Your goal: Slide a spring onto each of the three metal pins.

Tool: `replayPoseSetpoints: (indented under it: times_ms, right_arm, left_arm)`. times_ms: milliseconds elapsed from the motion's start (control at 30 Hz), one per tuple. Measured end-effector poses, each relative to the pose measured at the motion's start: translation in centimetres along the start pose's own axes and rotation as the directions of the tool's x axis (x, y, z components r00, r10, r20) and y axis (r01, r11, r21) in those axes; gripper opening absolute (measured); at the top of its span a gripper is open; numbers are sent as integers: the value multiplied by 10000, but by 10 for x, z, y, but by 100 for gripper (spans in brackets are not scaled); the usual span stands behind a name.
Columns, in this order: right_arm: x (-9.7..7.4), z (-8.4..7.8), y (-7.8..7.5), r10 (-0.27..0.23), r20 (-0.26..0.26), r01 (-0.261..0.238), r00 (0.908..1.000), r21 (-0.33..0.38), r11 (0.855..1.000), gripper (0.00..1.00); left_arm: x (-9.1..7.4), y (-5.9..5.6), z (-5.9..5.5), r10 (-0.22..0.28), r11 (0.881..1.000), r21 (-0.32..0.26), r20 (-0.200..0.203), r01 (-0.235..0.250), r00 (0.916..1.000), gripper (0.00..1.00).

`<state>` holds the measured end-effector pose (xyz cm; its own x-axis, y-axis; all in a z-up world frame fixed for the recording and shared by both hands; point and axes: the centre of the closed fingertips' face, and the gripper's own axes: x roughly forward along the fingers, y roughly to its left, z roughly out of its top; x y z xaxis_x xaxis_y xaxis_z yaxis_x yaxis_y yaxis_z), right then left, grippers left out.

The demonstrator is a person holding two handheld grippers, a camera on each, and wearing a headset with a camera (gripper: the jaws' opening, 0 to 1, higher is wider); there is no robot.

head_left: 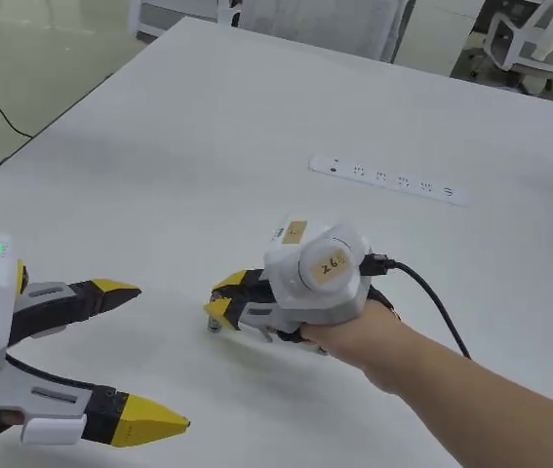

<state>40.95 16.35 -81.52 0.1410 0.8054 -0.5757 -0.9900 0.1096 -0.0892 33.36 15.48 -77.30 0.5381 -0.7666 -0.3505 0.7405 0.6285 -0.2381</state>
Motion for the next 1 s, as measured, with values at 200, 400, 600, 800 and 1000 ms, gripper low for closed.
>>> replayPoseSetpoints:
  times_ms: [200, 400, 600, 800, 1000]
  right_arm:
    - [-7, 4, -5, -149, 182, 142, 9997, 379, 9992, 13]
    - [-26, 15, -7, -408, 732, 361, 9965, 645, 9973, 16]
    - [-45, 13, 0, -461, 1129, 356, 9925, 934, 9950, 22]
    - [-67, 6, 9, -643, 1445, 468, 9874, 1214, 9915, 32]
    - [-84, -5, 12, -1138, 1655, 860, 9796, 1662, 9823, 39]
  left_arm:
    - [3, -1, 6, -29, 10000, 19, 110, 29, 9999, 95]
    - [4, 3, 14, 64, 10000, -8, 316, -64, 9995, 94]
    - [8, 1, 17, 64, 10000, 32, 313, -65, 9995, 94]
    - [13, -2, 18, -47, 9999, 156, 189, 44, 9998, 94]
    - [17, -6, 21, -189, 9996, 229, 237, 184, 9995, 95]
